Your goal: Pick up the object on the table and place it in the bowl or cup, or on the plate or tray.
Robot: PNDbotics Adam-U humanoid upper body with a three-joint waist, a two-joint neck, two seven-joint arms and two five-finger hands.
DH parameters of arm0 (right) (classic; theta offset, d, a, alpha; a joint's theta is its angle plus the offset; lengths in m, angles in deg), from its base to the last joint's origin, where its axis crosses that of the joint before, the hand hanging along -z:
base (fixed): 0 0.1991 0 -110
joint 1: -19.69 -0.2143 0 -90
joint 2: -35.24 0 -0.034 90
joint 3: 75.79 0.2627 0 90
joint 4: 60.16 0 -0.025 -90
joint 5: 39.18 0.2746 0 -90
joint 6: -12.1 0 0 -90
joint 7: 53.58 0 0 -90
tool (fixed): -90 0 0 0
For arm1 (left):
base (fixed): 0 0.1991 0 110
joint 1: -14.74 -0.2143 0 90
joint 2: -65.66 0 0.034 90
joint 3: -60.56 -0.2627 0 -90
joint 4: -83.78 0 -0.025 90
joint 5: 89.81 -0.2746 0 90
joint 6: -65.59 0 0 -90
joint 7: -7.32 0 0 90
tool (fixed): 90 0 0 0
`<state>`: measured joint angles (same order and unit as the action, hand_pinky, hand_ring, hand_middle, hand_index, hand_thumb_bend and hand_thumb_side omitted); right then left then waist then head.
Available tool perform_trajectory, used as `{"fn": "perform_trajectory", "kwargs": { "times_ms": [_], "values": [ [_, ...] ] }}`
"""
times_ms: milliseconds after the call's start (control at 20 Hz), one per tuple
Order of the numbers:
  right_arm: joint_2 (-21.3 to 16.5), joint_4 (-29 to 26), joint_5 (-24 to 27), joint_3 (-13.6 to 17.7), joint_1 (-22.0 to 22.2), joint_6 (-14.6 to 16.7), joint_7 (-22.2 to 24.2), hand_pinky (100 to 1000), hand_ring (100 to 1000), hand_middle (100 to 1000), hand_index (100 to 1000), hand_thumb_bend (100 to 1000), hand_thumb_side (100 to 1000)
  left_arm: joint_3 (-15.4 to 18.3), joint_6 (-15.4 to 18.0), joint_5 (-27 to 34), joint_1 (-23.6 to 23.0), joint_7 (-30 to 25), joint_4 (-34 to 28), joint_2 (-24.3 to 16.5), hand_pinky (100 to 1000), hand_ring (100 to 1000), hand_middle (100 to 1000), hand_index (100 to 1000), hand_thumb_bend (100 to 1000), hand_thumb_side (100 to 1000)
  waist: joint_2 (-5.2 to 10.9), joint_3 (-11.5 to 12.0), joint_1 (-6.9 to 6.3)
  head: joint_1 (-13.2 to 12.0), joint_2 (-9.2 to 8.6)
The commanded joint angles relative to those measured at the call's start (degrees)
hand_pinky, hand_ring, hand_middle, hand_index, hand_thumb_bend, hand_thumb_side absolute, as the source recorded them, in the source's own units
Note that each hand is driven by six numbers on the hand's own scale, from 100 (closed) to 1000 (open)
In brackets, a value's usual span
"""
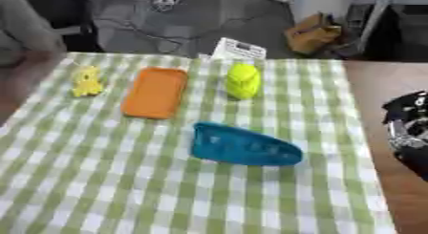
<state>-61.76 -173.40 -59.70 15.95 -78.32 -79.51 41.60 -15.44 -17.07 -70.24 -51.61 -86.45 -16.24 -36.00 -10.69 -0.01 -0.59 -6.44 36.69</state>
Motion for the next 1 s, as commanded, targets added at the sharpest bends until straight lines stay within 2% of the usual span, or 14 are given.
{"fn": "perform_trajectory", "kwargs": {
  "times_ms": [50,1000],
  "values": [
    [-1.8,-1.4,0.4,0.6,-0.2,0.1,0.0,388,546,641,705,100,581,0.7,0.1,-0.4,0.4,0.2,-0.9,-1.2,658,633,713,780,184,863,1.91,-0.1,0.05,0.1,-0.70],
    [-1.7,-1.4,0.4,0.6,-0.3,0.1,0.0,387,545,640,703,100,582,1.0,0.2,-1.1,0.3,0.9,-0.7,-1.2,661,631,711,779,174,852,1.80,-0.3,-0.34,0.3,-1.01]
  ]
}}
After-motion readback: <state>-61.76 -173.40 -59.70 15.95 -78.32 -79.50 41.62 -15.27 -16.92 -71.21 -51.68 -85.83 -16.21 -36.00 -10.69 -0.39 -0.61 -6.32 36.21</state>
